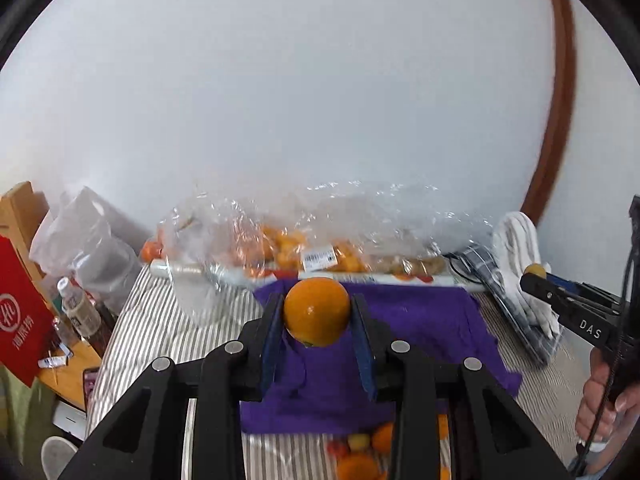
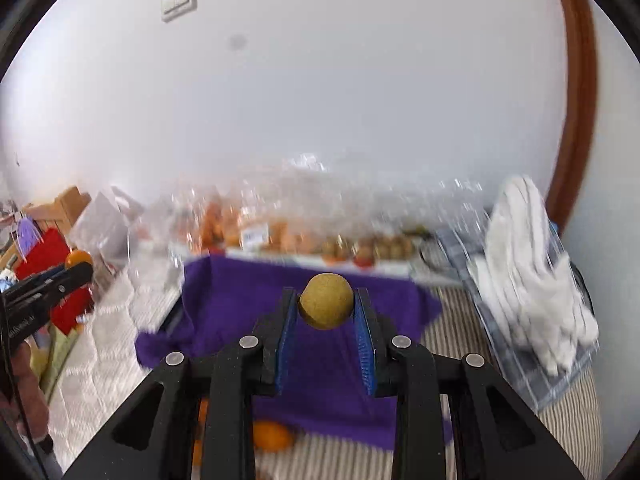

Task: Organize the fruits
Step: 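Carry both held fruits over the purple towel with both grippers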

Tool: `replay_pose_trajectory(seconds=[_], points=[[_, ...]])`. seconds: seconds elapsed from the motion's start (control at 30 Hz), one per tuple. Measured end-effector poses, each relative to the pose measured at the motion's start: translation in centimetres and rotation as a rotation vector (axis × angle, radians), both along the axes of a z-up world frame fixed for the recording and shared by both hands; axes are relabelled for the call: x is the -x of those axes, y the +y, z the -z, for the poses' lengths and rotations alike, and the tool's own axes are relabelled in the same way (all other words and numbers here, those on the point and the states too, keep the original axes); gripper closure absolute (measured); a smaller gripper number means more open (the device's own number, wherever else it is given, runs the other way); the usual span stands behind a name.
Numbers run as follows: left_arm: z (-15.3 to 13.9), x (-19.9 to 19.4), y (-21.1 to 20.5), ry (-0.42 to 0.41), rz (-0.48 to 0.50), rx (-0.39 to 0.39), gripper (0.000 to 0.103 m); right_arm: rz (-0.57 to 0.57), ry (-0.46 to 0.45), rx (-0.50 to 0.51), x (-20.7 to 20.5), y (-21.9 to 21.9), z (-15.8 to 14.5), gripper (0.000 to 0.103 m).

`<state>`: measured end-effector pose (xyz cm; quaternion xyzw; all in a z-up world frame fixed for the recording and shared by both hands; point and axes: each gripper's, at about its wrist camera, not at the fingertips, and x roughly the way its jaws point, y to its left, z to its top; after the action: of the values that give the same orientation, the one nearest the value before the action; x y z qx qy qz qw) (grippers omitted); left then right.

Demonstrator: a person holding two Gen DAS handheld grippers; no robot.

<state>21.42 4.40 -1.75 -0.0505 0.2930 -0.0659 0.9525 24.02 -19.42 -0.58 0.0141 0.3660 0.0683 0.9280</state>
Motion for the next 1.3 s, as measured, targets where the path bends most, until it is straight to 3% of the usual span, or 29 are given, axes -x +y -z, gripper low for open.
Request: replay_pose_trajectory(seconds=[0.2,0.47,0.6,0.77,1.3], points=[[0.3,-5.3,-1.8,0.018,-0.033,-0.037,0.072,-0.014,0.019,-0.016,-5.0,1.2,-0.1,0.075],[4.1,-9.4,-2.5,0.082,-0.027,-0.024,0.072,0.022,0.086,-0.033,-8.9,0.4,4.5,0.075],[6.5,-11.3,-2.6,0.137,-0.049,-0.083,0.072,0.042,0.139,-0.004,-10.3,0.1,6.5,0.075],[8.0,-12.3,-1.5,0.178,-0.04,-0.029,0.072,0.043,0.19,-0.015,-11.1,-0.5,8.6,0.075],[11.8,-14.2,-2.5,0.27,-0.04,-0.069,0.072,0.062,0.26,0.009,-12.6,-1.4,11.7,0.075]])
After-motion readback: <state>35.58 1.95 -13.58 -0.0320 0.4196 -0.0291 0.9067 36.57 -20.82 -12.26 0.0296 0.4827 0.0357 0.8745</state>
